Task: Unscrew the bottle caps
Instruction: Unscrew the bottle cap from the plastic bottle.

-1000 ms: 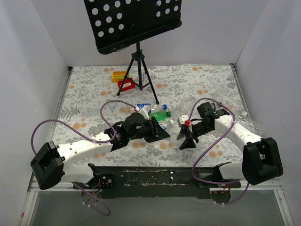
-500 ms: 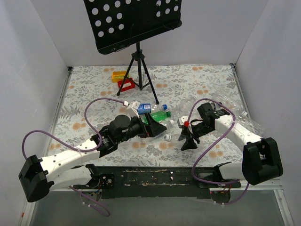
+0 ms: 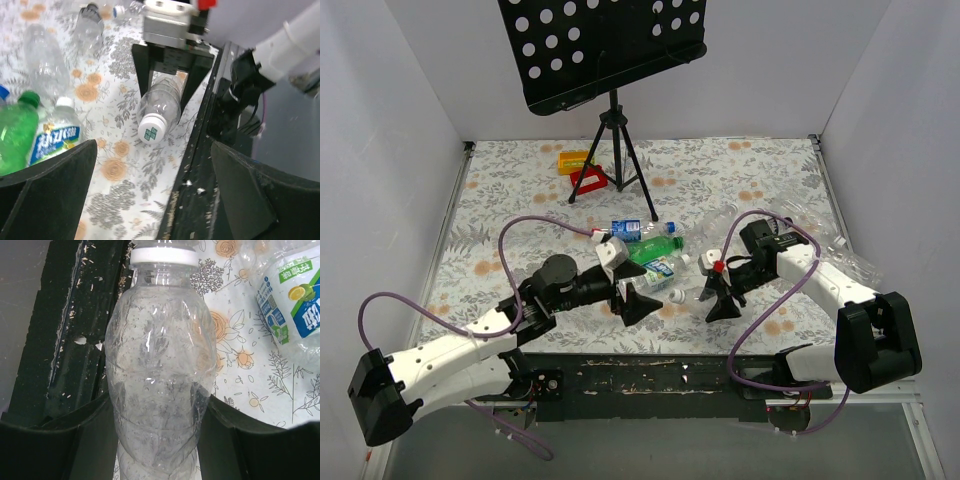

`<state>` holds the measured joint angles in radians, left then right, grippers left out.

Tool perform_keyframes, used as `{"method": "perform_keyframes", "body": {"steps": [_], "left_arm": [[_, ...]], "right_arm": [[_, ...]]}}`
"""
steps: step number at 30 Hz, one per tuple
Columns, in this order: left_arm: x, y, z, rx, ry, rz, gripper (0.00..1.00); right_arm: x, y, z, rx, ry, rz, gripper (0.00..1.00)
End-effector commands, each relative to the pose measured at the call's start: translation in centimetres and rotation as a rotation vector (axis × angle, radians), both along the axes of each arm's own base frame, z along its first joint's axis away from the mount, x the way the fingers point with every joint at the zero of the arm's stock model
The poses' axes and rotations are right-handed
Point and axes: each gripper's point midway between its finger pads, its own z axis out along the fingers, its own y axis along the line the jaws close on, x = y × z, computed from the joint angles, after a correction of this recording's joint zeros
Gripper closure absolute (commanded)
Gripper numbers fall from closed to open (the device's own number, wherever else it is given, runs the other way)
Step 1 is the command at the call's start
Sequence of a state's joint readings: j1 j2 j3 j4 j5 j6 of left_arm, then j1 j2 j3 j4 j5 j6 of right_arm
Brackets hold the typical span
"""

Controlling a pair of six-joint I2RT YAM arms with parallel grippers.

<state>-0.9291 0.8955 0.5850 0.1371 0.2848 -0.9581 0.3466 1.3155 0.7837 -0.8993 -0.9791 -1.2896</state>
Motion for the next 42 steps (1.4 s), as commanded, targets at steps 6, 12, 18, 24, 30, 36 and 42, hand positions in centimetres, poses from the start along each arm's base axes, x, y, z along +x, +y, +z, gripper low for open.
{"method": "perform_keyframes", "body": {"steps": [6,12,18,24,30,36,42], "left_arm": [[-1.0,-1.1,-0.5,0.094,-0.438,-0.27,0.02],[-1.1,-3.5,-2.4,0.099,-0.372,-0.363,0.12],[-0.5,-4.4,-2.7,0.087,-0.342,-0.362,0.19],[-0.1,-5.2,-3.6,0.097,-0.298,-0.364,0.29],[0.5,-5.4,-3.9,0.105,-0.279,-0.336,0.49],[0.2,-5.3,-3.3,0.071,-0.251,-0.322,0.8],[-0.8,-5.2,-2.3,-0.015,0.02,-0.263,1.0]], "right_arm": [[-0.9,0.4,1.3,0.061,-0.016,0.05,0.95],[-1.0,0.5,1.4,0.063,-0.016,0.055,0.95],[-1.0,0.5,1.3,0.06,-0.016,0.057,0.95],[-1.0,0.5,1.3,0.055,-0.01,0.054,0.95],[-0.9,0.5,1.3,0.055,-0.009,0.055,0.95],[-0.9,0.5,1.2,0.052,-0.006,0.052,0.95],[-0.4,0.5,0.8,0.027,-0.002,0.028,0.95]]}}
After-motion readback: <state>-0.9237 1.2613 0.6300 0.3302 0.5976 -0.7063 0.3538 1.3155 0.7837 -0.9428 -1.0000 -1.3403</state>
